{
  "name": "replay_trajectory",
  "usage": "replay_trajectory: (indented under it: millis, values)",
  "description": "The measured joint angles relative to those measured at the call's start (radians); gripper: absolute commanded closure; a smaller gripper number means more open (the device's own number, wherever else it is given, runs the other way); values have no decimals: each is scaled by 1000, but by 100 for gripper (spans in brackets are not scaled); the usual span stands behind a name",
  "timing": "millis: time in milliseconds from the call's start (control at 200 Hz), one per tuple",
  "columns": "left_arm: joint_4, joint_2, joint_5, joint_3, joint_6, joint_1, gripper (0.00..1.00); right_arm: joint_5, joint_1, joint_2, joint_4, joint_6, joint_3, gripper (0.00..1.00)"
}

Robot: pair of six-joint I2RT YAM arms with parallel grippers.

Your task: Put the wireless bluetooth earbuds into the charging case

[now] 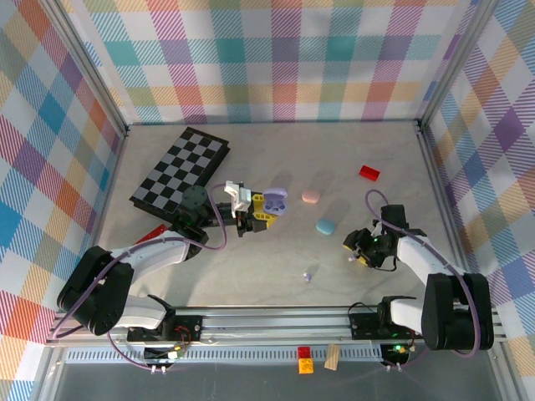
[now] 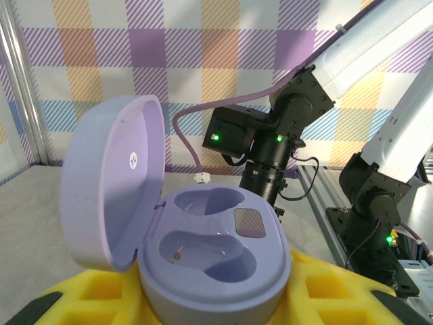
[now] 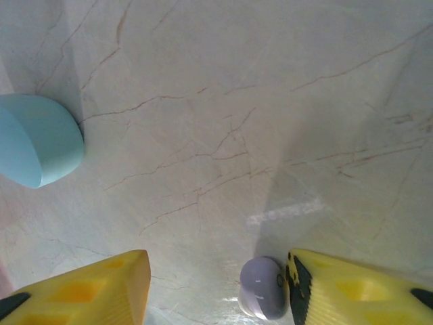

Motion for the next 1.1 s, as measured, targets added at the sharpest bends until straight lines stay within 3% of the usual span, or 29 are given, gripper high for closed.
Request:
replay_trajectory:
  millis: [405, 690, 1100]
  values:
    - [2, 6, 8, 0, -8, 0, 65, -40, 0, 9, 5, -1, -6, 65]
    - [8, 16, 14, 0, -12, 0, 65, -46, 0, 40, 11, -1, -7, 67]
    - [8, 16, 14, 0, -15, 0, 65, -46, -4, 50, 16, 0, -7, 83]
